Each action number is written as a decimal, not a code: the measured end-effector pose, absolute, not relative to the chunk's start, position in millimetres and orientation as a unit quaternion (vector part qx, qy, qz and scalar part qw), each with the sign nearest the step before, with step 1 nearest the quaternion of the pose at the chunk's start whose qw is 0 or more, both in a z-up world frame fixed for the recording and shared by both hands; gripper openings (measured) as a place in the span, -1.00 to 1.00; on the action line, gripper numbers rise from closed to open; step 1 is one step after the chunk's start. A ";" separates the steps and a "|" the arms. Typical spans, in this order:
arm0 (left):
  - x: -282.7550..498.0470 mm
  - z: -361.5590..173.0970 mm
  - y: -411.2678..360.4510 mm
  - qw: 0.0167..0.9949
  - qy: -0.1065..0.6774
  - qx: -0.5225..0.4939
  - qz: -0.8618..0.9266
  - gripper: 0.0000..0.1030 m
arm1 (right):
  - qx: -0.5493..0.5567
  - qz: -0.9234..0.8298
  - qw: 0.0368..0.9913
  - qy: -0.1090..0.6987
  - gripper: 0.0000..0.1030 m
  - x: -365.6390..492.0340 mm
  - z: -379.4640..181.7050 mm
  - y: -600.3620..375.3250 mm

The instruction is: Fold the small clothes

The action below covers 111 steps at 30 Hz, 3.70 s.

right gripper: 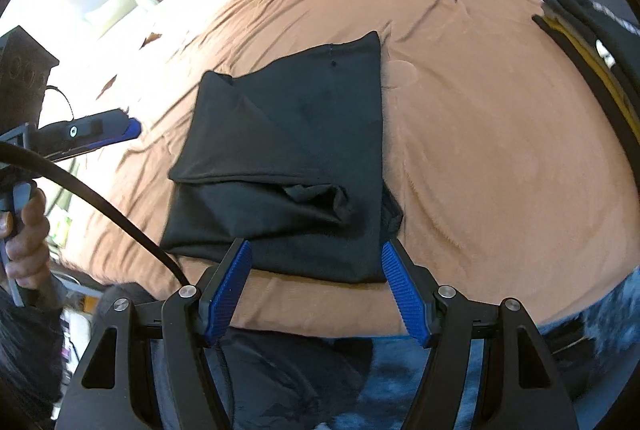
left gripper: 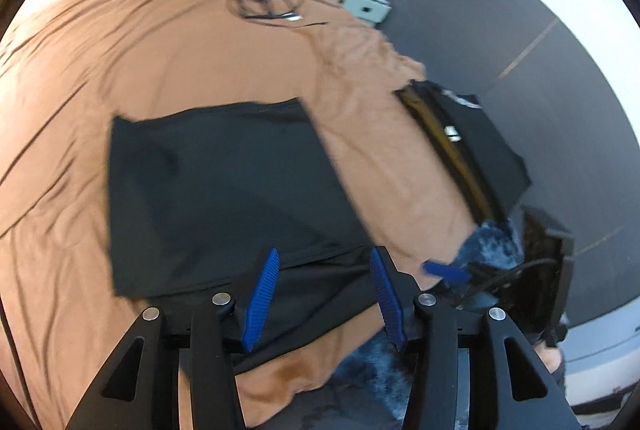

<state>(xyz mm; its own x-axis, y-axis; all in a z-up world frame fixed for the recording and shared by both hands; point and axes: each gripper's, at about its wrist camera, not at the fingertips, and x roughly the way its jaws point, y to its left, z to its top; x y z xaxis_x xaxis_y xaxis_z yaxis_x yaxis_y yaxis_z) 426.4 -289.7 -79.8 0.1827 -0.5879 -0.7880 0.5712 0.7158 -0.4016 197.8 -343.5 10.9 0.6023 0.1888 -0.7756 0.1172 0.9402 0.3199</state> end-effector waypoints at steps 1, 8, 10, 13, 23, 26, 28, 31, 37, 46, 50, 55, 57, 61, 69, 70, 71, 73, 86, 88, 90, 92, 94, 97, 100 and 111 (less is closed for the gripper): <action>427.9 -83.5 -281.9 0.772 0.520 -0.007 -0.366 -0.03 | 0.157 0.021 0.880 0.447 0.28 201.5 12.1 -341.6; 436.1 -114.7 -232.3 0.777 0.551 -0.013 -0.304 -0.03 | 0.070 0.027 0.883 0.463 0.27 229.5 13.9 -327.0; 437.1 -122.6 -222.4 0.777 0.559 -0.015 -0.290 -0.03 | 0.047 0.031 0.882 0.468 0.12 237.6 11.7 -324.6; 437.3 -133.8 -207.9 0.773 0.571 -0.021 -0.276 -0.03 | 0.020 0.034 0.876 0.481 -0.05 248.4 4.8 -321.9; 434.0 -172.8 -188.6 0.757 0.604 -0.030 -0.248 -0.03 | -0.028 0.042 0.859 0.510 -0.10 270.3 -9.0 -319.8; 434.9 -180.0 -190.8 0.753 0.611 -0.033 -0.242 -0.03 | -0.049 0.049 0.857 0.511 -0.10 275.8 -11.7 -312.7; 436.3 -184.4 -192.6 0.750 0.615 -0.031 -0.241 -0.03 | -0.067 0.057 0.854 0.512 -0.10 278.5 -14.3 -306.3; 436.9 -189.8 -195.5 0.748 0.619 -0.025 -0.238 -0.03 | -0.097 0.065 0.849 0.516 -0.12 283.8 -19.9 -297.1; 437.4 -199.8 -202.8 0.741 0.629 -0.012 -0.235 -0.10 | -0.083 0.079 0.853 0.510 -0.45 300.6 -20.5 -299.0; 437.4 -205.9 -207.0 0.740 0.630 -0.002 -0.235 -0.52 | 0.080 0.101 0.858 0.496 -0.94 299.8 -21.6 -350.0; 434.4 -204.0 -207.4 0.743 0.625 0.005 -0.240 -0.74 | 0.132 0.107 0.855 0.490 -0.95 289.7 -20.4 -365.9; 434.3 -202.0 -204.6 0.742 0.625 0.003 -0.244 -0.82 | 0.159 0.113 0.854 0.483 -0.95 271.9 -12.7 -372.5; 433.8 -201.6 -203.9 0.741 0.625 0.004 -0.246 -0.83 | 0.158 0.113 0.854 0.483 -0.95 266.8 -11.8 -371.6; 432.6 -201.3 -204.7 0.739 0.627 0.009 -0.248 -0.83 | 0.127 0.085 0.859 0.489 -0.95 258.7 -17.1 -368.4; 434.5 -195.5 -202.2 0.734 0.628 -0.004 -0.257 -0.80 | 0.065 0.031 0.855 0.514 -0.50 257.9 -24.3 -361.1; 435.6 -194.4 -200.5 0.735 0.627 -0.006 -0.256 -0.75 | 0.056 0.027 0.857 0.511 -0.10 257.4 -20.7 -358.4; 437.2 -193.7 -198.5 0.736 0.626 -0.010 -0.256 -0.72 | 0.047 0.024 0.861 0.506 0.10 256.7 -16.5 -353.9; 440.0 -192.6 -193.5 0.739 0.624 -0.017 -0.251 -0.72 | 0.027 0.023 0.869 0.493 0.33 254.7 -6.8 -344.5; 444.8 -187.0 -169.0 0.747 0.616 -0.045 -0.245 -0.72 | -0.076 0.090 0.864 0.489 -0.02 284.0 1.8 -264.7; 445.0 -187.8 -166.2 0.747 0.616 -0.047 -0.246 -0.72 | -0.091 0.099 0.861 0.491 -0.05 291.2 -0.9 -252.3; 445.2 -188.6 -162.5 0.747 0.616 -0.050 -0.245 -0.72 | -0.101 0.111 0.857 0.493 -0.07 299.4 -1.9 -242.4; 445.8 -189.3 -157.2 0.748 0.616 -0.056 -0.241 -0.72 | -0.113 0.124 0.853 0.494 -0.10 306.8 -4.2 -230.7; 446.4 -189.4 -147.6 0.749 0.616 -0.064 -0.237 -0.72 | -0.130 0.132 0.848 0.496 -0.10 313.6 -7.6 -217.8; 447.4 -188.7 -136.1 0.751 0.614 -0.075 -0.232 -0.72 | -0.147 0.142 0.842 0.500 -0.16 324.4 -14.7 -203.0; 447.3 -188.4 -122.0 0.754 0.612 -0.084 -0.225 -0.72 | -0.162 0.149 0.838 0.500 -0.20 335.6 -22.7 -194.0; 447.6 -188.0 -102.2 0.756 0.612 -0.096 -0.210 -0.72 | -0.182 0.141 0.833 0.503 -0.97 358.6 -38.3 -184.7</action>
<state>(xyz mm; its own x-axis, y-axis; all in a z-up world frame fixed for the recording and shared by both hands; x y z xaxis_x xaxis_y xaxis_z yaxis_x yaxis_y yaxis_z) 447.6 -102.2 -188.0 0.1626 -0.4347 -0.8858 0.1999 0.8936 -0.4019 358.6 -184.7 -38.3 0.4546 0.0518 -0.8892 -0.4172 0.8944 -0.1612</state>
